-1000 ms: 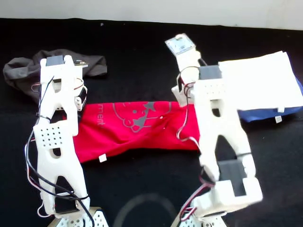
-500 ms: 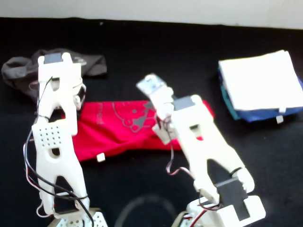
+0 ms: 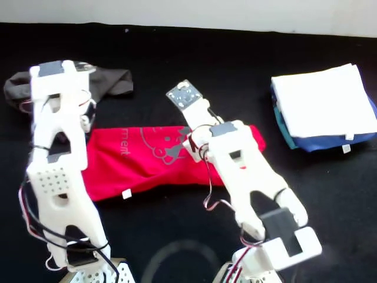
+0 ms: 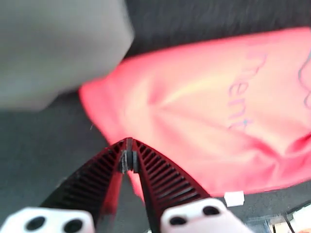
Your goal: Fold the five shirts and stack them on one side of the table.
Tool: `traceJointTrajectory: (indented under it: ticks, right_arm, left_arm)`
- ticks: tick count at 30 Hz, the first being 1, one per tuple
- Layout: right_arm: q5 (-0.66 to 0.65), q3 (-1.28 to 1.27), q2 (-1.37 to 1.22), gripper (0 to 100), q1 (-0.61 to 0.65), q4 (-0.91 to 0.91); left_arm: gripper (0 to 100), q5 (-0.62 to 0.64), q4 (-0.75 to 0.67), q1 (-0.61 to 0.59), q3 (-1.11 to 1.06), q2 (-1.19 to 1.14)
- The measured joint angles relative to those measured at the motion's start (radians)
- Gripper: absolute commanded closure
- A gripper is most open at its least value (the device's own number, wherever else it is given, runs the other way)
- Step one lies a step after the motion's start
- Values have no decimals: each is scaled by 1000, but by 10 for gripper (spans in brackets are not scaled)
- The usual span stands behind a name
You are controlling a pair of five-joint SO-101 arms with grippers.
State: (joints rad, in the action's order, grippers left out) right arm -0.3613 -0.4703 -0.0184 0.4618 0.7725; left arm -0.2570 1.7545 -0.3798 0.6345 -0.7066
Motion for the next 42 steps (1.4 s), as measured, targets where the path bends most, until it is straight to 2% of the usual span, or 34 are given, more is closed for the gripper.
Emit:
traceJointTrajectory:
  ticks: [5, 10, 14, 17, 20, 25, 28, 36, 38, 40, 42]
  right_arm:
    - [0, 68, -8, 993, 0, 60]
    - [77, 109, 100, 993, -5, 160]
    - [91, 112, 259, 968, -20, 275]
    - [91, 112, 365, 884, -26, 371]
    - [91, 112, 405, 837, -26, 450]
    - [89, 112, 414, 838, -26, 605]
    - [34, 112, 414, 839, -38, 683]
    - [-9, 112, 414, 839, -195, 783]
    - [-9, 112, 414, 839, -230, 786]
    - [-9, 112, 414, 839, -258, 786]
    - [-9, 112, 414, 839, -269, 798]
  left_arm:
    - [992, 0, 0, -75, -215, 213]
    - [981, 0, 0, -84, -422, 348]
    - [868, 0, -58, -84, -485, 356]
    - [819, 0, -120, -84, -506, 344]
    - [819, 0, -152, -84, -506, 285]
    - [819, 0, -227, -84, -512, 212]
    - [819, 0, -264, -84, -512, 152]
    - [821, 2, -275, -80, -439, 44]
    - [879, 0, -249, -78, -414, 28]
    - [1000, 0, -230, -68, -413, 15]
    - [981, 2, -210, -61, -413, 8]
